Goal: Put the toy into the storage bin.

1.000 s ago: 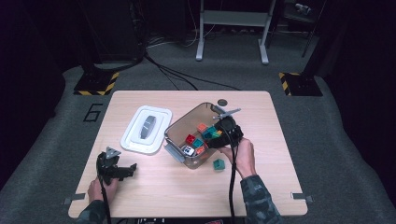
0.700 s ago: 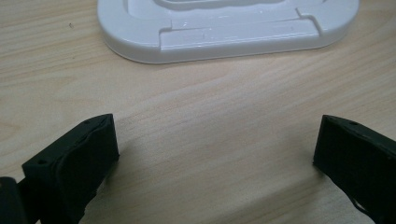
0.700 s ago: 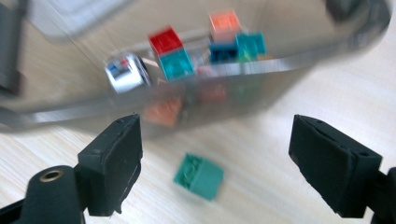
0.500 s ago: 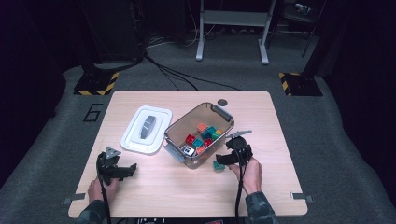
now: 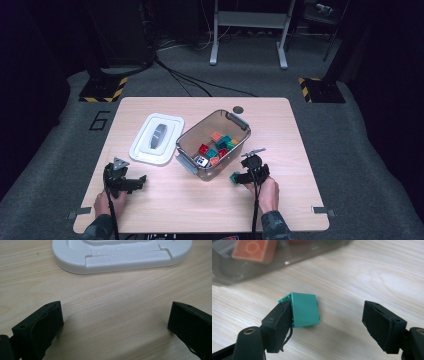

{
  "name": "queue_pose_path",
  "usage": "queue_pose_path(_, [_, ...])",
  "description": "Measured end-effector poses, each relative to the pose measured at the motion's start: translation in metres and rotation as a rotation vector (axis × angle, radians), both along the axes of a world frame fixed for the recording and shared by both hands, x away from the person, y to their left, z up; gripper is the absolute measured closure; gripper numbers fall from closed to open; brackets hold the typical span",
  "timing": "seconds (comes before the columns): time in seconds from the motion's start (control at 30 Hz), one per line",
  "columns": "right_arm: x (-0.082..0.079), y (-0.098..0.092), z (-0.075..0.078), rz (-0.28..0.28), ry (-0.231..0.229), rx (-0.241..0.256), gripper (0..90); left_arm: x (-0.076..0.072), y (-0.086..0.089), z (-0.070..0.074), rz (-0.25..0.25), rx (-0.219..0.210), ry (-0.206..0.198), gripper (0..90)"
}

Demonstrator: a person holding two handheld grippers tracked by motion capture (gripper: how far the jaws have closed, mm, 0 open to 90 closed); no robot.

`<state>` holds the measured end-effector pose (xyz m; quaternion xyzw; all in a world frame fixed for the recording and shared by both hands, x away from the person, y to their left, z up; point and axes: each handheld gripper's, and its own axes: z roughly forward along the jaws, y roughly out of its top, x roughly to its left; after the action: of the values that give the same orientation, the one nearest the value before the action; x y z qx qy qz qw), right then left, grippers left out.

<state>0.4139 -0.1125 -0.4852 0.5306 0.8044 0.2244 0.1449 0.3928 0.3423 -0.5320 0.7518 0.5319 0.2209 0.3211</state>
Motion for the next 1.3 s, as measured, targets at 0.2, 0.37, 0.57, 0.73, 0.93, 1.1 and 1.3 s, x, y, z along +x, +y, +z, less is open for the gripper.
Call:
queue_pose_path(0.2, [-0.002,-0.022,0.007,-0.045,-0.025,-0.034,24.4,0.0,0.0,0.0,-0.001,0.001,-0.001,0.0])
queue_pose_path(0.37, [-0.004,-0.024,0.013,-0.066,-0.062,0.002,23.0,0.0,0.0,0.0,0.0,0.0,0.0,0.0])
queue_pose_path(0.57, [0.005,-0.011,0.006,-0.099,-0.081,0.04,21.3,0.0,0.0,0.0,0.0,0.0,0.0,0.0])
queue_pose_path(0.73, [0.014,-0.005,0.0,-0.144,-0.08,0.029,21.4,0.0,0.0,0.0,0.0,0.0,0.0,0.0])
queue_pose_path(0.93, [0.016,-0.001,-0.004,-0.128,-0.048,-0.01,23.7,0.0,0.0,0.0,0.0,0.0,0.0,0.0])
queue_pose_path(1.1, [0.006,-0.005,-0.003,-0.1,-0.03,-0.039,23.6,0.0,0.0,0.0,0.0,0.0,0.0,0.0])
queue_pose_path(1.3, [-0.009,-0.026,-0.005,-0.106,-0.03,-0.059,25.7,0.0,0.0,0.0,-0.001,0.0,-0.001,0.0])
